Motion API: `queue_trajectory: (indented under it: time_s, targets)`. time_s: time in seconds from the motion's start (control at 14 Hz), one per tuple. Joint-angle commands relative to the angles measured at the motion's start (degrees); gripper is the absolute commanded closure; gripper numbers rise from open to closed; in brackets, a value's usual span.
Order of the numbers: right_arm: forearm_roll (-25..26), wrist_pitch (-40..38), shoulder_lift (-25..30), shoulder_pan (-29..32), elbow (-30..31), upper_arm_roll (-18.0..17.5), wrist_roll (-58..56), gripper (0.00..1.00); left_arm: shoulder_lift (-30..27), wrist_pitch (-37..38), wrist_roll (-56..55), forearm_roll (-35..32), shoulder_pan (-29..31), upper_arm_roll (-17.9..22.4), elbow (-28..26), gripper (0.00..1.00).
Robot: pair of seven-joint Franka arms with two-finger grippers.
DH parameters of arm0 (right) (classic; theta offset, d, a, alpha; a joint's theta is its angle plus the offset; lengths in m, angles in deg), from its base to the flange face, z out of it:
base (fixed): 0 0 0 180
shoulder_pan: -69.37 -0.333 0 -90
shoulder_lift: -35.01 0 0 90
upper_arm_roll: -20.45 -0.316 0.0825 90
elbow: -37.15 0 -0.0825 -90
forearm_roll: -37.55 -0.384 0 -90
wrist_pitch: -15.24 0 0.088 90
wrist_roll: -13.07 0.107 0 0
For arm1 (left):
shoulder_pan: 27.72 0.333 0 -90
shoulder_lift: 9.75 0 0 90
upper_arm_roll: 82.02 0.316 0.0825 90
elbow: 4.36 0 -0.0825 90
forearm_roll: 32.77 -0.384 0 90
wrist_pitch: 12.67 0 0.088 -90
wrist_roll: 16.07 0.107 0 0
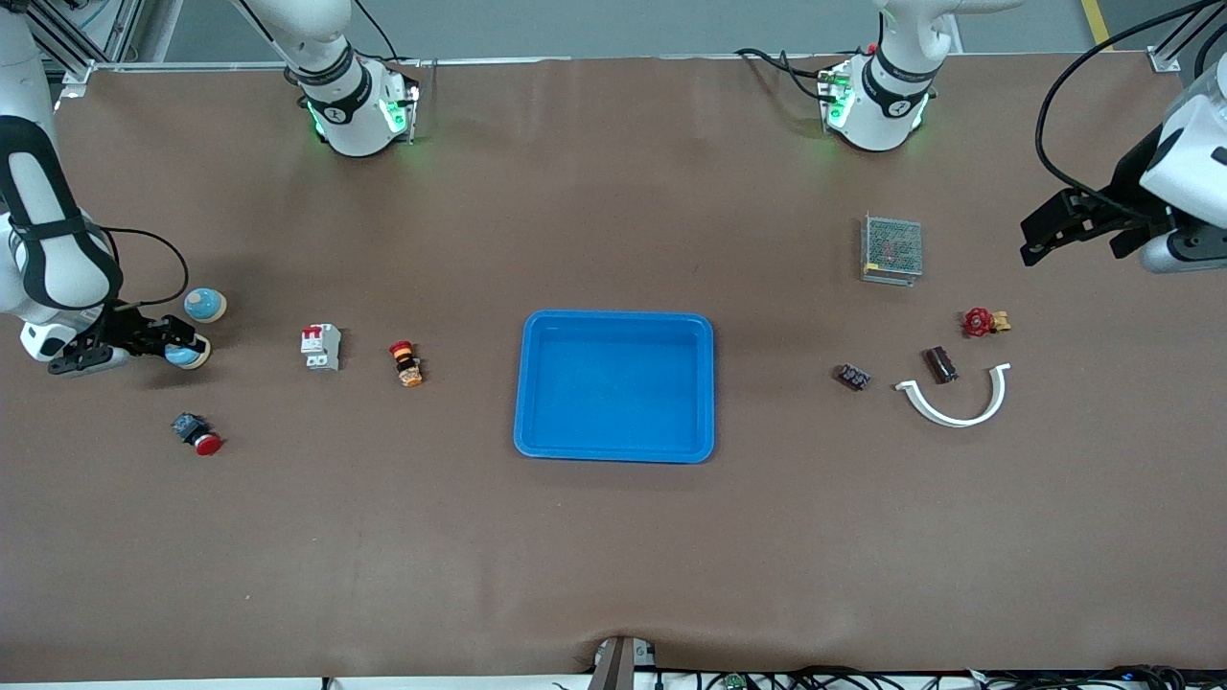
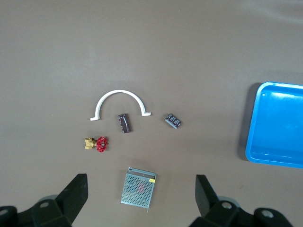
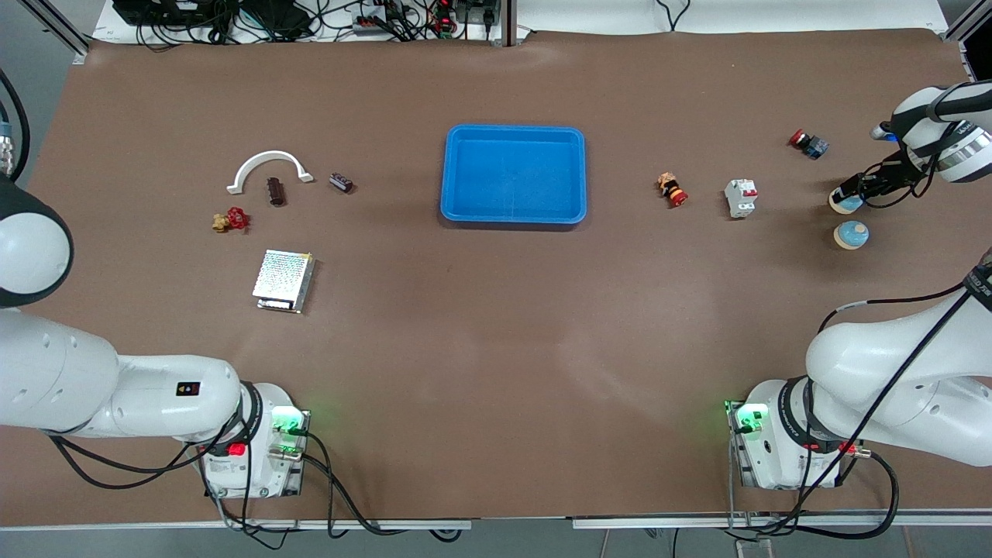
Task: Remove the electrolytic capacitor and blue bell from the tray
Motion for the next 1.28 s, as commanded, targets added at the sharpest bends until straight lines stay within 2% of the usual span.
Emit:
queue_trajectory:
  time_s: [0.0,0.21,0.5,0.64,1.21]
  targets:
    - [1.0,-0.6,-1.6,0.3,-1.5,-0.2,1.3,0.0,0.3,-0.6,1.0,0.0,-0.3,0.4,0.1,0.0]
    - [1.6,-6.2,-0.6,-0.3,-3.6,0.0,4.0,0.0,0.5,-1.0,1.0,-0.1,-0.2,0.4,0.1,0.0]
    - [8.9,-22.4,-0.3,-0.7,-13.1,-0.1,12.6,0.0,0.3,-0.6,1.0,-0.1,-0.1,0.4,0.0,0.0]
    - [10.1,-28.5,-0.3,-2.1,-17.5,-0.1,15.9,0.0,0.2,-0.5,1.0,-0.1,-0.2,0.4,0.0,0.0]
    - [10.1,-31.7,2.0,-12.1,-22.8,-0.3,32.0,0.0,-0.6,0.6,0.7,0.0,-0.2,0.1,0.4,0.0]
